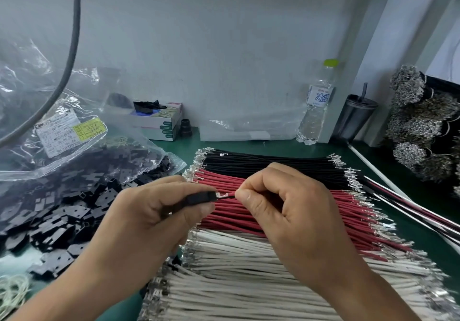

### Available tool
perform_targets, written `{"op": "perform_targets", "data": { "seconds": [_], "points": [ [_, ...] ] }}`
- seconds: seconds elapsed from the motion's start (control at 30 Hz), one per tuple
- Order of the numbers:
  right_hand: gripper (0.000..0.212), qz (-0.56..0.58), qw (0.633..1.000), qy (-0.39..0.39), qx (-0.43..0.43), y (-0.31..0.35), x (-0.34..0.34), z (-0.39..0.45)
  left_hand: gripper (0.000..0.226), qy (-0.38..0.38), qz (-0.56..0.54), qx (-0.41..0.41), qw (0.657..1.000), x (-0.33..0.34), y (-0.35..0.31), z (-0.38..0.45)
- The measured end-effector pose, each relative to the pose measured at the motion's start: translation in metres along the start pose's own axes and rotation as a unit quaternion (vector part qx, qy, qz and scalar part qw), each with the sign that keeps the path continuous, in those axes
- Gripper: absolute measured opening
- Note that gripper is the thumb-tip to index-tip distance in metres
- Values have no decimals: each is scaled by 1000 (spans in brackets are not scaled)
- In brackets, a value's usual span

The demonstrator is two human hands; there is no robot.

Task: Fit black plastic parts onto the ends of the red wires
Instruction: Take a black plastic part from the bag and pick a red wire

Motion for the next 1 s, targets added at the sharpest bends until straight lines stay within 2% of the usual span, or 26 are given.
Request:
{"op": "perform_targets", "data": {
  "seconds": [0.13, 0.2, 0.27, 0.4, 0.53, 0.7, 0.8, 0.97, 1.0],
  "points": [
    [16, 28, 999, 15, -31, 3, 0, 1, 12, 23, -111, -63, 992, 2, 12, 0],
    [17, 33, 998, 30, -41, 4, 3, 0, 23, 41, -139, -75, 987, 4, 15, -1],
    [17, 12, 998, 27, -51, 6, 3, -1, 30, 41, -120, -63, 990, 4, 13, -2],
    [16, -17, 998, 18, -58, 8, 2, -1, 31, 45, -83, -26, 995, 5, 8, -1],
    [18, -7, 998, 26, -52, 6, 5, -1, 23, -6, -92, -34, 995, -2, 9, -1],
    [16, -43, 996, 1, -78, 17, 7, -3, 20, 20, -126, -59, 990, 4, 11, -4],
    [18, -53, 995, -3, -81, 14, 3, -1, 18, 4, -116, -59, 992, 3, 11, -2],
    [11, -154, 976, -81, -130, 21, -24, -5, 14, -26, -88, -44, 995, -4, 10, 1],
    [10, -153, 975, -76, -142, 24, -24, -8, 15, -40, -91, -48, 994, -10, 12, 2]
  ]
}}
Point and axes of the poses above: each hand's wrist, its own z-axis towards the middle knuckle, its own x-axis out of the palm, y = z × x, the point moved 8 cm from there along z, towards the middle knuckle, and after that the axes turned 15 degrees about -z, right-handed, at the moved point
